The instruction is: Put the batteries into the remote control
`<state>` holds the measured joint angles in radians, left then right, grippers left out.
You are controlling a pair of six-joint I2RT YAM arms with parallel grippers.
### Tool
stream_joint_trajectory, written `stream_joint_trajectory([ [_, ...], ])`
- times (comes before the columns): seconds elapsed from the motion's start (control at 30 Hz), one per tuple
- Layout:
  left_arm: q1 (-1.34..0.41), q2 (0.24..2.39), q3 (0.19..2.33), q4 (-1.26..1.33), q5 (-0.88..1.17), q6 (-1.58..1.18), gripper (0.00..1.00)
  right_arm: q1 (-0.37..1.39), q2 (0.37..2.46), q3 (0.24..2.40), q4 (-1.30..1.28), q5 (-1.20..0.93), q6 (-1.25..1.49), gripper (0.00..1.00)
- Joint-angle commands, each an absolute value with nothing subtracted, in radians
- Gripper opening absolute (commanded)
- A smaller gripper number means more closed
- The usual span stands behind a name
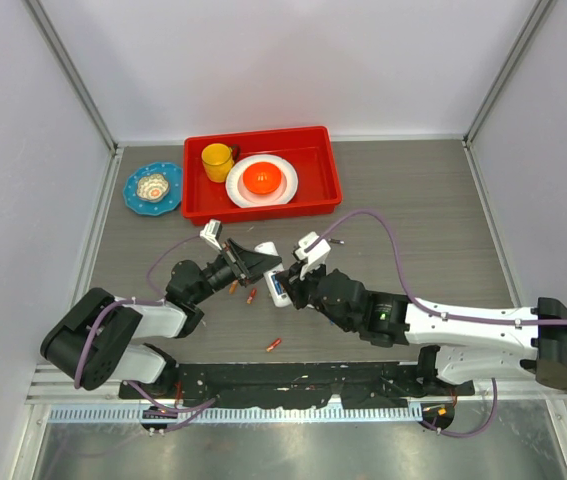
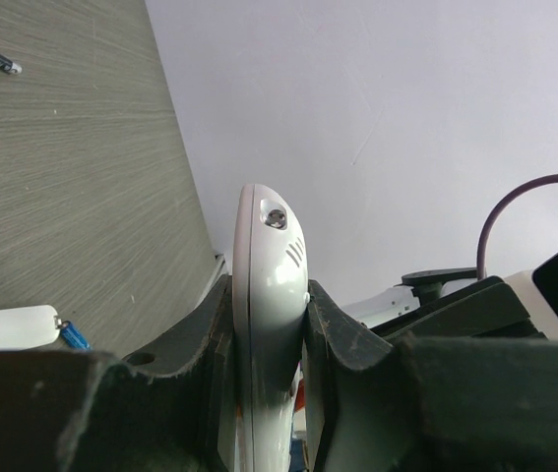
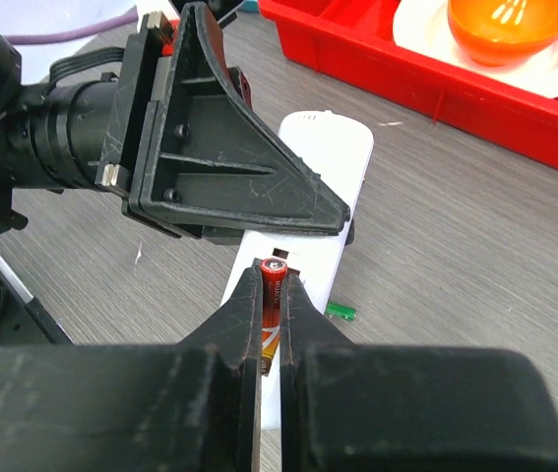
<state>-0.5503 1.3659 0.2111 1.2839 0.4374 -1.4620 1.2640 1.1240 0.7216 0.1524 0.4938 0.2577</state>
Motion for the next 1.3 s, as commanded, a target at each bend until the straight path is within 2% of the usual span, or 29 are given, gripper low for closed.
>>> stream_joint_trajectory([
  [0.0, -0.555, 1.341, 0.245, 1.546, 0.426, -1.459, 0.0, 1.27, 1.14, 0.742, 0.132, 0.48, 0.293, 0.01],
  [0.63, -0.557, 1.287, 0.258, 1.546, 0.365, -1.413, 0.0, 1.27, 1.212, 0.828, -0.104, 0.483, 0.42, 0.02],
  [0.7, -0.555, 1.284, 0.258, 1.546, 0.365, -1.411, 0.0, 1.27, 1.229, 0.839, -0.115, 0.485, 0.428, 0.04],
  [0.8, -0.555, 1.278, 0.258, 1.546, 0.367, -1.413, 0.0, 1.272, 1.244, 0.853, -0.132, 0.492, 0.437, 0.19],
  [0.9, -0.557, 1.275, 0.253, 1.546, 0.368, -1.413, 0.0, 1.27, 1.244, 0.856, -0.133, 0.505, 0.442, 0.25],
  [1.27, -0.557, 1.272, 0.238, 1.546, 0.374, -1.417, 0.0, 1.27, 1.249, 0.877, -0.144, 0.534, 0.454, 0.32],
])
